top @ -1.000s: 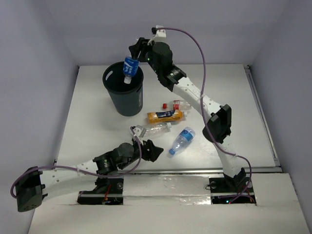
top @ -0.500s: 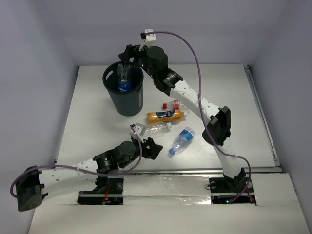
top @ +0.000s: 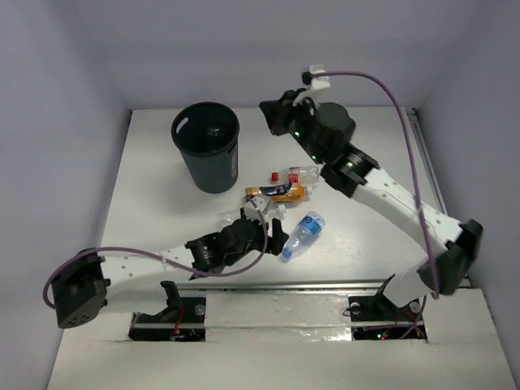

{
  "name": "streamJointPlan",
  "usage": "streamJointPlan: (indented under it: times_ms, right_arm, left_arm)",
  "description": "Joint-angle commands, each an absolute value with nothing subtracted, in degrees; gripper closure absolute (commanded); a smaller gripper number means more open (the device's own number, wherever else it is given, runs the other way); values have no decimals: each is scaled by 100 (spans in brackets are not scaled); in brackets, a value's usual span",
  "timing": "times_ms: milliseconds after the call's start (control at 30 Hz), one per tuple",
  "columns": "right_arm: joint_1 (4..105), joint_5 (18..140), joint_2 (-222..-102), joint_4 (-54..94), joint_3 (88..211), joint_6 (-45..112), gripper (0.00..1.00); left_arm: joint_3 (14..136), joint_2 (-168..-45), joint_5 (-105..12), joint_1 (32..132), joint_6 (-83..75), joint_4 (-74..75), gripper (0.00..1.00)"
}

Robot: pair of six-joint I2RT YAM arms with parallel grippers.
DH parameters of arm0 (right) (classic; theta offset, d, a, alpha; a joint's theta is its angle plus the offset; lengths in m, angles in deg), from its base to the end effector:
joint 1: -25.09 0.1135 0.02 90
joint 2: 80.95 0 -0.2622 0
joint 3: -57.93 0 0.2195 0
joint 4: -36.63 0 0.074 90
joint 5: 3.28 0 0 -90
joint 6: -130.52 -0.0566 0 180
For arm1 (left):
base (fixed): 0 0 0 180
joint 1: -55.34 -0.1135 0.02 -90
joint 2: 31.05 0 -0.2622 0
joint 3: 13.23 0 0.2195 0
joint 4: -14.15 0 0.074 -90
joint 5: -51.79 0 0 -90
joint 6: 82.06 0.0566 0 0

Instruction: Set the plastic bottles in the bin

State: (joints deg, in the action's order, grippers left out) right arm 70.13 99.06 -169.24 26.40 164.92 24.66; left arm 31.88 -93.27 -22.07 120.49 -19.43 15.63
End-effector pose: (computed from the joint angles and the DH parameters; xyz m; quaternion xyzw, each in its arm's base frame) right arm 0.2544 0.2377 0.4650 -0.0847 0.6487 0.3211 0.6847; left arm 0.1114 -0.2032 0.2463 0.1751 0.7738 -0.3550 0.4945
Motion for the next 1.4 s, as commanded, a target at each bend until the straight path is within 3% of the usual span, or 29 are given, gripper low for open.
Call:
streamJointPlan:
  times_ms: [0, 133, 233, 333, 533, 767, 867, 900, 1000, 1100, 1200, 1267, 1367]
  right_arm:
    - [6974, 10526, -15937, 3009, 15608, 2409, 84]
    - [6728, 10465, -14909, 2939, 14273, 1997, 42]
    - [6535, 10333, -14223, 2851, 13770, 1785, 28]
    - [6377, 10280, -13688, 2737, 13321, 1741, 24]
    - [6323, 10272, -13255, 2473, 12951, 1819, 18]
    - [6271, 10105, -12973, 2490, 12732, 1829, 18]
    - [6271, 10043, -12912, 2473, 12661, 1820, 18]
    - [6271, 10052, -12859, 2455, 12644, 1820, 18]
    - [6271, 10078, -12763, 2368, 12599, 1837, 18]
    - [6271, 10140, -12543, 2219, 12634, 1899, 20]
    - [6271, 10201, -12253, 2104, 12731, 1995, 28]
    - [6271, 10245, -12113, 1893, 12749, 2066, 43]
    - [6271, 10351, -11936, 1761, 12749, 2127, 53]
  left_arm:
    - [3856, -9871, -2283, 12082, -1632, 1903, 35]
    - [4437, -10871, -2335, 12135, -1342, 1885, 32]
    - [4885, -11452, -2397, 12135, -1227, 1850, 27]
    - [5263, -12040, -2432, 12135, -1034, 1798, 21]
    - [6186, -13131, -2494, 12187, -779, 1297, 20]
    - [6809, -13836, -2283, 12187, -568, 1139, 22]
    - [7012, -14144, -2309, 12187, -515, 1042, 32]
    - [7039, -14196, -2344, 12187, -524, 1050, 43]
    - [7031, -14162, -2511, 12187, -603, 1129, 58]
    - [6916, -13689, -2643, 12187, -647, 1261, 59]
    - [6776, -12890, -2792, 12187, -647, 1462, 59]
    - [6680, -12257, -2828, 12187, -630, 1560, 59]
    - [6618, -11518, -2670, 12030, -621, 1709, 59]
